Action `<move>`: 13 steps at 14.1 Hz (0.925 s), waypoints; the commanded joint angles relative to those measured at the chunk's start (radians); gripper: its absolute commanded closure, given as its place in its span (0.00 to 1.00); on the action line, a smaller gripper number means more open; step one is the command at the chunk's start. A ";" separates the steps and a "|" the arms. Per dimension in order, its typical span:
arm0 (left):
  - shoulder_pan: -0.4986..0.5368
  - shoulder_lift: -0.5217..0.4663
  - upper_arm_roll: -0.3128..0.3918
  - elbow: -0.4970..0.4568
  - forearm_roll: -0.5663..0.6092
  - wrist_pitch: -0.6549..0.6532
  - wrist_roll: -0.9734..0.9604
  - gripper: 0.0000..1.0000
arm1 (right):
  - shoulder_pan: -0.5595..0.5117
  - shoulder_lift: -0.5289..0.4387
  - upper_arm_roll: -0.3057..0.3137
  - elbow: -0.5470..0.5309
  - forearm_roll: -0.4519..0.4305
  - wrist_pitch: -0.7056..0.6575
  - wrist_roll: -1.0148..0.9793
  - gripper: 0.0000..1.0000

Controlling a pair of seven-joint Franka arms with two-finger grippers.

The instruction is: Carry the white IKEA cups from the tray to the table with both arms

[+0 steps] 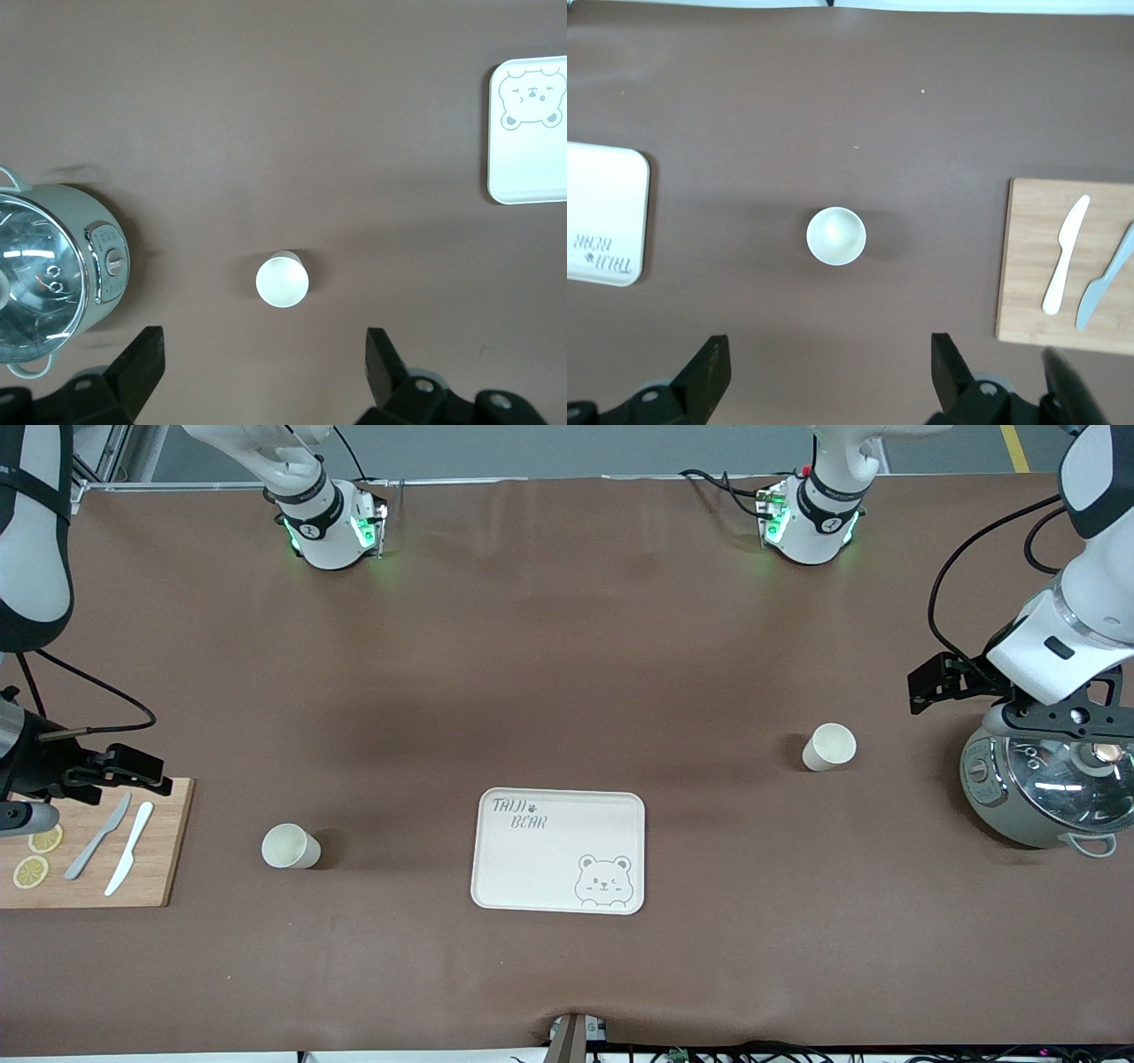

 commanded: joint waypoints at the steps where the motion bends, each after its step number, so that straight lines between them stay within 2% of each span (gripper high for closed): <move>1: -0.008 0.008 0.007 0.021 0.015 -0.001 0.015 0.00 | 0.019 -0.007 0.014 0.049 -0.029 -0.065 0.090 0.00; 3: -0.008 0.008 0.007 0.021 0.012 -0.001 0.015 0.00 | 0.027 -0.006 0.014 0.060 -0.061 -0.072 0.101 0.00; 13: -0.006 0.008 0.007 0.021 0.011 -0.001 0.015 0.00 | 0.029 -0.009 0.014 0.061 -0.065 -0.104 0.112 0.00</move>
